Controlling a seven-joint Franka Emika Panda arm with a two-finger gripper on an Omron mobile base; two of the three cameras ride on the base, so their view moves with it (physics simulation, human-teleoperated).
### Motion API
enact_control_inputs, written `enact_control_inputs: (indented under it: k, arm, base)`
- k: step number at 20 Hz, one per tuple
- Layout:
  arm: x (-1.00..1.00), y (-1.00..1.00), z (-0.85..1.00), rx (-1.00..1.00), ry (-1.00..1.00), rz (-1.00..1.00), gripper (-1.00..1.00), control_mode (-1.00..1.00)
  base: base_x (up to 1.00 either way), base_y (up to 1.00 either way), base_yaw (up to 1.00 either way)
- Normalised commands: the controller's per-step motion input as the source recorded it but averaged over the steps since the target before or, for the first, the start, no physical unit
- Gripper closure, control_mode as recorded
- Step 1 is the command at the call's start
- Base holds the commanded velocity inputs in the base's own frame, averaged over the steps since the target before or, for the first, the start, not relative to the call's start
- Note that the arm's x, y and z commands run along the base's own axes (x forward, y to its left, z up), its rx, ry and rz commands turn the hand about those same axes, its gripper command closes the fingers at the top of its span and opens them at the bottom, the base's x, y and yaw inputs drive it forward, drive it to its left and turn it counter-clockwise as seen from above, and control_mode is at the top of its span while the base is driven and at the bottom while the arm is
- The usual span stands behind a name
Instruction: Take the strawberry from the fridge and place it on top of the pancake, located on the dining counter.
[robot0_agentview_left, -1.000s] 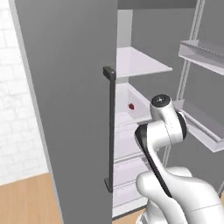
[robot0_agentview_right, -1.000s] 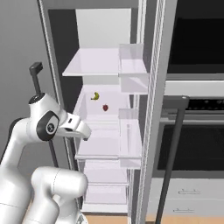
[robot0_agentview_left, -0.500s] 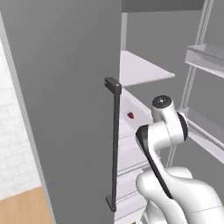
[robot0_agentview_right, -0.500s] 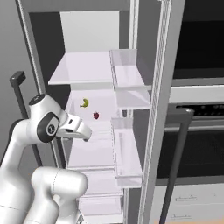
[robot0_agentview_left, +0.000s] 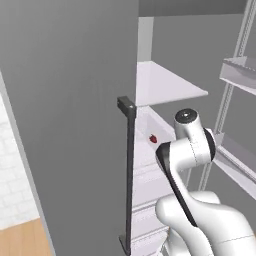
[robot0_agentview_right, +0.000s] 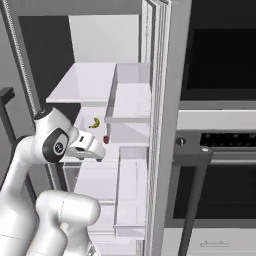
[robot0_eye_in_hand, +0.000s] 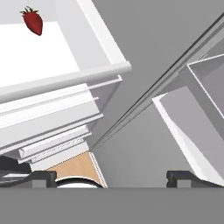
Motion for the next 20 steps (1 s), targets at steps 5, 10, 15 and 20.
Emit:
enact_control_inputs:
  k: [5, 10, 15, 20]
  arm:
    - [0.0, 0.0, 0.0, 0.0, 0.0, 0.0, -1.0, 1.0]
    - [0.0, 0.0, 0.0, 0.0, 0.0, 0.0, -1.0, 1.0]
    - [0.27, 0.0, 0.0, 0.03, -0.02, 0.06, -1.0, -1.0]
    - [0.99, 0.24, -0.06, 0.02, 0.0, 0.02, -1.0, -1.0]
  base:
    - [0.38, -0.3, 0.12]
    - [0.62, 0.0, 0.18]
    - [0.31, 0.0, 0.11]
    - [0.0, 0.0, 0.0]
